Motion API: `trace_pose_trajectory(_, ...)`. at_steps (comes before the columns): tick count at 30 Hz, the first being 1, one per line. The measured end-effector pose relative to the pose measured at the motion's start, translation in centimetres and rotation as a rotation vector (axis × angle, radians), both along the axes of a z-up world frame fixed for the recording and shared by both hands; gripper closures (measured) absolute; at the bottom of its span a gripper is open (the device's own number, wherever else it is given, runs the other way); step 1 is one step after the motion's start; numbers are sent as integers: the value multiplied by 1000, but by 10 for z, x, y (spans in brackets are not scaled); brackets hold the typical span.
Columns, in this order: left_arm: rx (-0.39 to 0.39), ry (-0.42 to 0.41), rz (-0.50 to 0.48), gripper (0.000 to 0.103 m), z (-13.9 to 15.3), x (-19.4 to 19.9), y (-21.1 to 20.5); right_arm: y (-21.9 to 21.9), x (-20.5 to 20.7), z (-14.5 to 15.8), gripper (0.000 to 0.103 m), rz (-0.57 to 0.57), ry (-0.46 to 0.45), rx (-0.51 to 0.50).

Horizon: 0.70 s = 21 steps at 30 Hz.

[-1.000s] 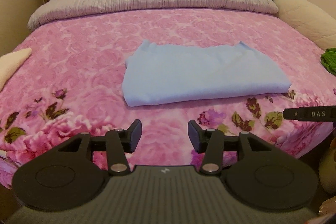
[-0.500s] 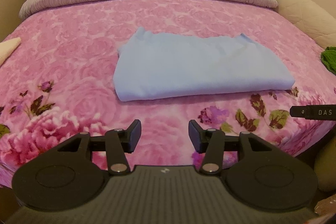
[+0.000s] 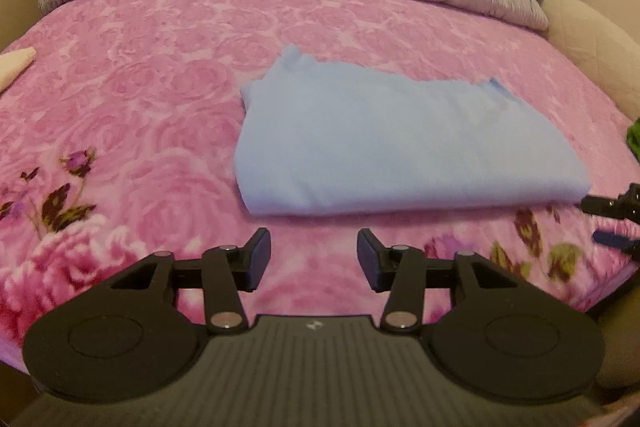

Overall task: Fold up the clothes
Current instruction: 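Grasp one end of the folded sweatshirt with the right gripper and lift it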

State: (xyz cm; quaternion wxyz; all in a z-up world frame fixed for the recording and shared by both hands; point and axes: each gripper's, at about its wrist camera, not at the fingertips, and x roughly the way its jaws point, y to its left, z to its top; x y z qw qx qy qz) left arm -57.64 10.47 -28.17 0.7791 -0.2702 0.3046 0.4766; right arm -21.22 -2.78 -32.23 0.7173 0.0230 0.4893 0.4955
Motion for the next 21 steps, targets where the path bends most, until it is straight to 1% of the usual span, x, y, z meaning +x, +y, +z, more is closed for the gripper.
trace_pose_trajectory(1, 0, -18, 1, 66, -1, -1, 7, 1, 5, -4, 34, -20, 28, 12)
trace_pose_trajectory(2, 1, -37, 2, 70, -2, -1, 13, 1, 11, -8, 36, -41, 55, 25)
trace_pose_trajectory(4, 0, -68, 3, 74, -5, -1, 26, 3, 21, -17, 47, -82, 110, 50)
trace_pose_trajectory(6, 4, -96, -1, 76, -10, 2, 42, 4, 32, -25, 51, -122, 165, 75)
trace_pose_trajectory(9, -16, -130, 4, 76, -23, 5, 66, 6, 48, -38, 52, -184, 248, 112)
trace_pose_trajectory(10, -24, -133, 10, 76, -28, 6, 74, 6, 53, -42, 52, -204, 275, 125)
trace_pose_trajectory(12, -42, -109, 38, 77, -42, 5, 90, 8, 64, -51, 52, -245, 330, 150)
trace_pose_trajectory(13, -51, -96, 52, 81, -48, 4, 98, 8, 70, -55, 58, -265, 358, 162)
trace_pose_trajectory(14, -53, -96, 66, 84, -52, 1, 103, 9, 75, -59, 61, -286, 385, 175)
trace_pose_trajectory(15, -62, -111, 75, 85, -54, -3, 109, 10, 80, -63, 65, -306, 413, 187)
trace_pose_trajectory(16, -68, -128, 87, 85, -54, -7, 112, 10, 86, -68, 65, -326, 440, 200)
trace_pose_trajectory(18, -53, -131, 105, 85, -48, -14, 111, 12, 96, -75, 64, -364, 492, 223)
trace_pose_trajectory(20, -30, -130, 100, 83, -39, -17, 105, 12, 93, -75, 63, -367, 485, 230)
trace_pose_trajectory(21, -39, -136, 86, 83, -40, -18, 102, 12, 91, -75, 61, -369, 479, 234)
